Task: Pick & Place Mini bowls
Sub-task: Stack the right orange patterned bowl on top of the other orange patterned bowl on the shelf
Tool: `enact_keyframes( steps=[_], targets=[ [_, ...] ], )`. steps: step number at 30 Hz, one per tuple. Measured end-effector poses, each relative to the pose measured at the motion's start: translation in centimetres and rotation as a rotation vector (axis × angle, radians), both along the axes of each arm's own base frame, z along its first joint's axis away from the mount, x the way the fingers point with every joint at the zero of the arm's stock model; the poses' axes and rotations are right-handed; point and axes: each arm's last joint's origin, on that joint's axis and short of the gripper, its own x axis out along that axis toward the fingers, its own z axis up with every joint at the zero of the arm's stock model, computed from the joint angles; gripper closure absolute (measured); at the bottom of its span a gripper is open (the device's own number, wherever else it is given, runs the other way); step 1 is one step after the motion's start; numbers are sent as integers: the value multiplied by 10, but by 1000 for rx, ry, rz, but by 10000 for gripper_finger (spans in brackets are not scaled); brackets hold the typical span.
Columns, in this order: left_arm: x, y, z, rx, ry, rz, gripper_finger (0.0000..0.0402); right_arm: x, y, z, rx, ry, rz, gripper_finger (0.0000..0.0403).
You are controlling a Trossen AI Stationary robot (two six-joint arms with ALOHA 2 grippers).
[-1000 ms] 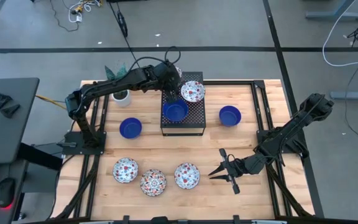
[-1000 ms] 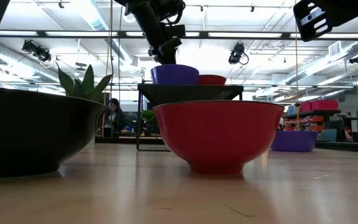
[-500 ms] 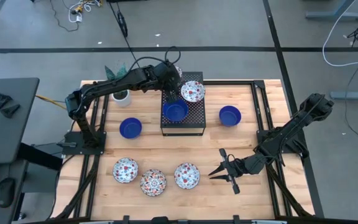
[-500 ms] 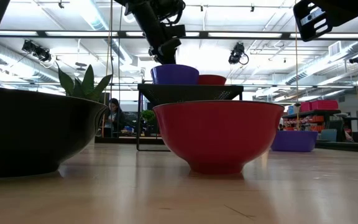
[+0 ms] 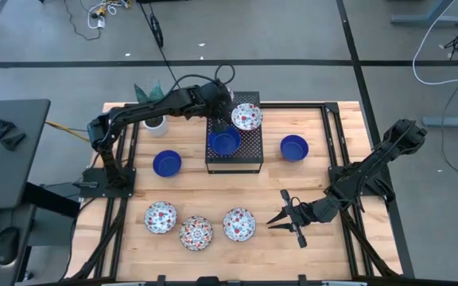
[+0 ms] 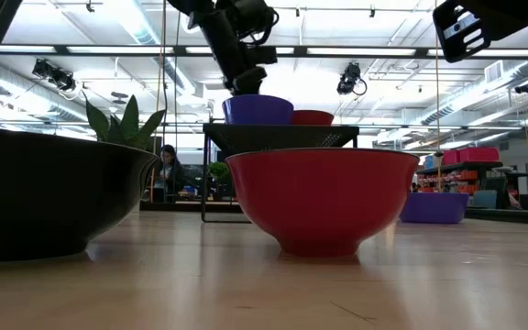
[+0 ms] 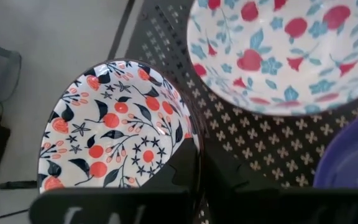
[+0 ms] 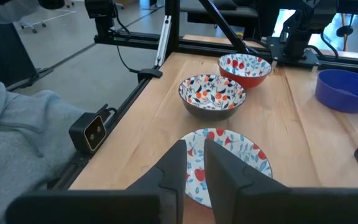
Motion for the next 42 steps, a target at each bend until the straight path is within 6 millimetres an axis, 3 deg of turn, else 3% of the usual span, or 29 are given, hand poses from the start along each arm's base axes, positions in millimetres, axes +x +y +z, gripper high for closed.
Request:
enact_keyframes(
  steps=[16,27,31,36,42],
  targets=[
    [-1,0,-1,-11,4,16,368,0,0,0,1,-3,0,347],
    [-2,0,1,-8,0,18,280,0,0,0,1,-3,0,347],
    [-3,-1,11,-9,-15,22,267,0,0,0,0,-2,0,347],
    [-2,-3,22,-39,-49,-13,281,0,0,0,-1,0,0,347],
    [-1,1,21,-61,-82,-7,343,0,0,0,-2,0,0,347]
  ],
)
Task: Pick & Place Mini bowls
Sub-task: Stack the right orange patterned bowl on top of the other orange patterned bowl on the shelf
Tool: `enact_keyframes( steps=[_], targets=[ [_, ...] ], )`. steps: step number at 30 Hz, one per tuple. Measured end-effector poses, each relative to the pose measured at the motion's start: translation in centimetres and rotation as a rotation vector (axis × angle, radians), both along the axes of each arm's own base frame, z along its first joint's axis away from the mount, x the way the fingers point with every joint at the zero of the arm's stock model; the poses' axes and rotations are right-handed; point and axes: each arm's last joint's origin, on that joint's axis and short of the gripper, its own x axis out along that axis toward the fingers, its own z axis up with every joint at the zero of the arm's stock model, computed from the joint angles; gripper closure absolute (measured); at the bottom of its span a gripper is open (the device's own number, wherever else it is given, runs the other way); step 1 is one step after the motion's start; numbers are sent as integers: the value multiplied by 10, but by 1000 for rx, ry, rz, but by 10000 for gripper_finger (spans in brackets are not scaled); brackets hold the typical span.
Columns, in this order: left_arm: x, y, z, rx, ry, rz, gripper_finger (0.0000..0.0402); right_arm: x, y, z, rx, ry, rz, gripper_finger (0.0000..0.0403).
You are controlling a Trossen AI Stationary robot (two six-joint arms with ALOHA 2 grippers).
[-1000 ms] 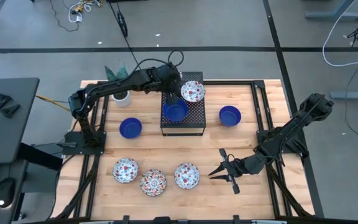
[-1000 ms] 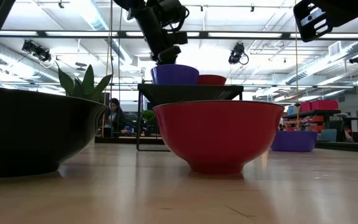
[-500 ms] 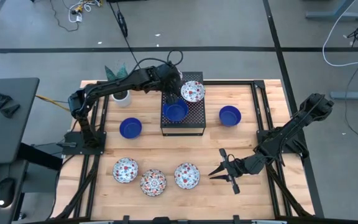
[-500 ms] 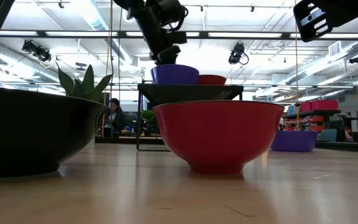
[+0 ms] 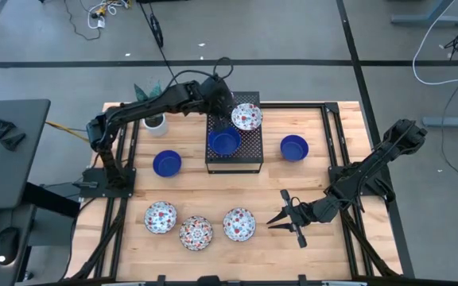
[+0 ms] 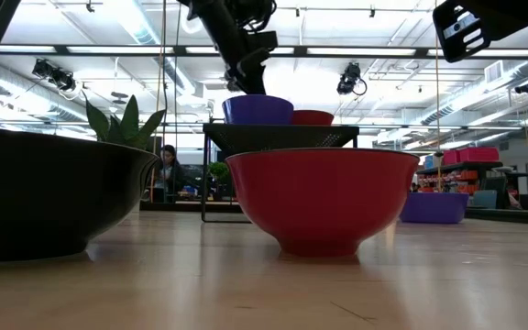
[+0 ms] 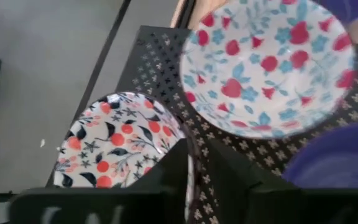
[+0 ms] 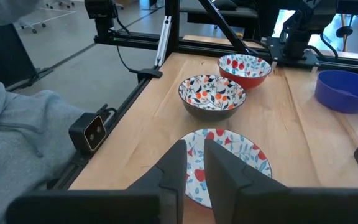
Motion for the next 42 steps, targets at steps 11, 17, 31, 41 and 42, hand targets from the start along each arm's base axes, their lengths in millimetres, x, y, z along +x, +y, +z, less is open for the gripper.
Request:
enact_keyframes(
  steps=[11,17,31,41,42],
  targets=[
    [0,4,-2,11,-7,14,387,0,0,0,0,0,0,347],
    [4,7,-11,-4,22,9,397,0,0,0,0,1,0,347],
    [3,1,-4,29,15,31,393,0,0,-1,-1,8,-1,347],
    [-34,33,15,24,-18,298,396,0,0,0,8,3,-2,347],
    [-34,37,13,8,-26,298,397,0,0,0,8,2,-2,347]
  ],
)
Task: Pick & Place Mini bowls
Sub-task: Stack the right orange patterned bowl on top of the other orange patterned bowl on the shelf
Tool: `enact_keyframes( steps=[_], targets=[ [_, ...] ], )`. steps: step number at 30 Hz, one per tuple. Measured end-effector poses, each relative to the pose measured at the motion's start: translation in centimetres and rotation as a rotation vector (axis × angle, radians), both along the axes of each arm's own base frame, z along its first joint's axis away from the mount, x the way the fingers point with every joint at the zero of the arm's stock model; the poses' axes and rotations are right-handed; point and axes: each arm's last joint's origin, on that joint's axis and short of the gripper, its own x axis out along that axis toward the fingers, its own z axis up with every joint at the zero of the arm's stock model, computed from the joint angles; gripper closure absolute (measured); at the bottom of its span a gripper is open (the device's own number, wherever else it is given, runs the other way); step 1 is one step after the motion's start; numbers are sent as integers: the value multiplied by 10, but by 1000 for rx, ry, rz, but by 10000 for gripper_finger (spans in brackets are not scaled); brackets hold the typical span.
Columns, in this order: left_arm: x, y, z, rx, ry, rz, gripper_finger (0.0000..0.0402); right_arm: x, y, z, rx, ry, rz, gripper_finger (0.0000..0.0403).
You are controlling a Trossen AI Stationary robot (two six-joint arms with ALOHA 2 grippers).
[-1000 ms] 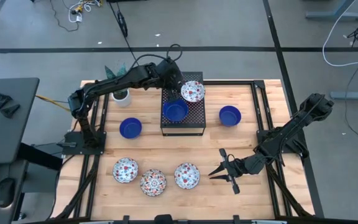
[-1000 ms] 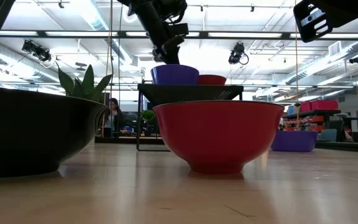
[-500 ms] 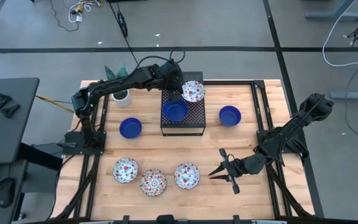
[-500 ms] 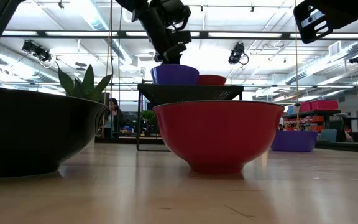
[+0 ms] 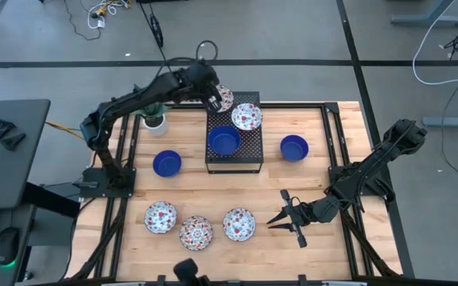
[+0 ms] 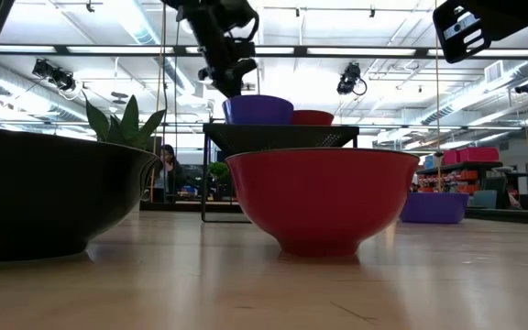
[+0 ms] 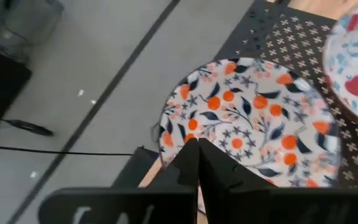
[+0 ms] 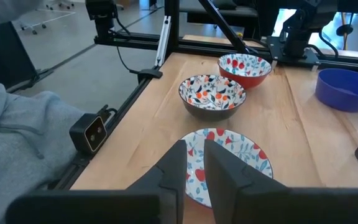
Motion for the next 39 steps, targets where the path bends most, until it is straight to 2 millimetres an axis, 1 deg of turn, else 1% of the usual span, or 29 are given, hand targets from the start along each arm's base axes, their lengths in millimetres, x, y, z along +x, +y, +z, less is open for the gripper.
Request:
enact_keyframes(
  steps=[4,9,13,20,25,29,31,35,39],
  targets=[
    [-2,10,-9,-17,-24,22,396,0,0,0,0,0,0,347],
    [-7,15,-24,-37,6,46,397,0,0,0,-2,-1,0,347],
    [-8,15,-36,-49,29,50,397,0,0,0,0,-1,0,347],
    [-7,14,-36,-46,23,48,396,0,0,0,-2,-2,1,347],
    [-6,6,-27,-35,-26,39,393,0,0,0,-4,-4,1,347],
    [6,-2,-22,-43,-125,-50,393,1,-1,1,-5,-9,-1,347],
    [17,-6,-20,-35,-189,-120,396,2,-2,1,-3,-10,-6,347],
    [35,-10,-25,-22,-258,-193,397,3,-3,1,5,-9,-15,347],
    [41,-9,-32,-21,-259,-198,394,3,-3,1,5,-7,-16,347]
  ],
)
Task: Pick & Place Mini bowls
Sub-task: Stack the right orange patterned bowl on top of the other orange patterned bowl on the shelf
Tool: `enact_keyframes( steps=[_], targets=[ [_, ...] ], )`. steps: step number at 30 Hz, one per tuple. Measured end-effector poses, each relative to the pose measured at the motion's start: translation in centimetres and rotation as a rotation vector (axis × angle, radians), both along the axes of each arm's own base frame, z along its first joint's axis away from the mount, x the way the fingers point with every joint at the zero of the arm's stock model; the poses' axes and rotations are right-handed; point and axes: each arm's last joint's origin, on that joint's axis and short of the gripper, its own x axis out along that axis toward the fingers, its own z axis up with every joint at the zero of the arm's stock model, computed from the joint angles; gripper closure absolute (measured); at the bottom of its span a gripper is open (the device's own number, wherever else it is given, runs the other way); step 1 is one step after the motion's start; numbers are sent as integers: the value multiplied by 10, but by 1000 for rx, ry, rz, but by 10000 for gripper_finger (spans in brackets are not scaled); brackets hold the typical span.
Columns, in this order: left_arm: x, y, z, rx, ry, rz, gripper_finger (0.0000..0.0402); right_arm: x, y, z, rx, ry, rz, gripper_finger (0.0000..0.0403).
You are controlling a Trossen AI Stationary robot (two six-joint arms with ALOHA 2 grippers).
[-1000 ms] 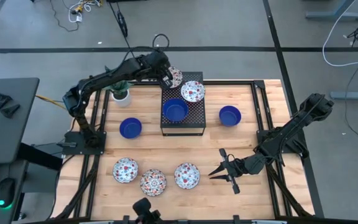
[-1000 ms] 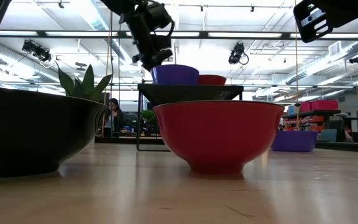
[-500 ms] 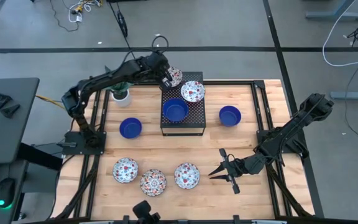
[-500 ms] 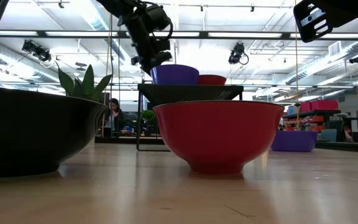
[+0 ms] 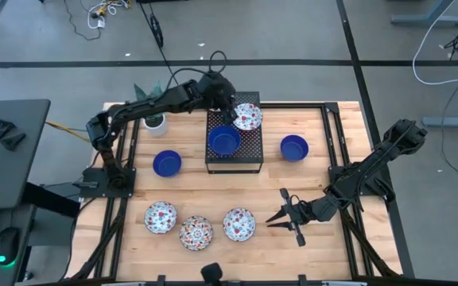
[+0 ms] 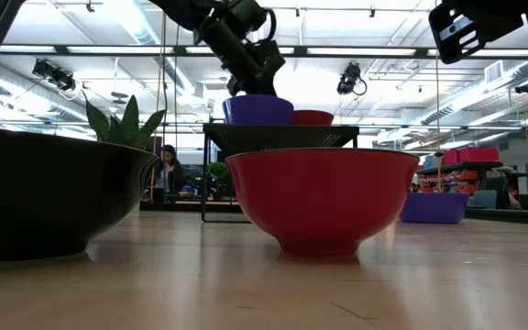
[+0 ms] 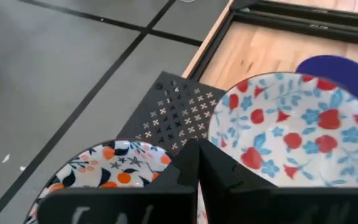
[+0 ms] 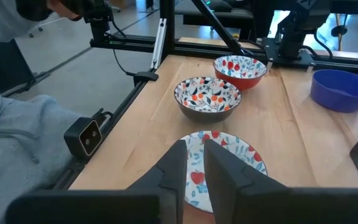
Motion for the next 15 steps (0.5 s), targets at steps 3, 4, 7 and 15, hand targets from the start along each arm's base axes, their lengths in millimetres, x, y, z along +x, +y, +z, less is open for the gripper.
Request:
enact_keyframes(
  steps=[3,4,7,15],
  targets=[
    [1,2,-5,-7,17,2,396,0,0,0,-1,1,0,347],
    [1,2,-5,-6,18,1,397,0,0,0,-1,2,0,347],
    [1,2,-4,5,21,-7,396,0,0,0,-1,2,0,347],
    [0,2,-5,1,29,-6,397,0,0,0,-1,1,0,347]
  ],
)
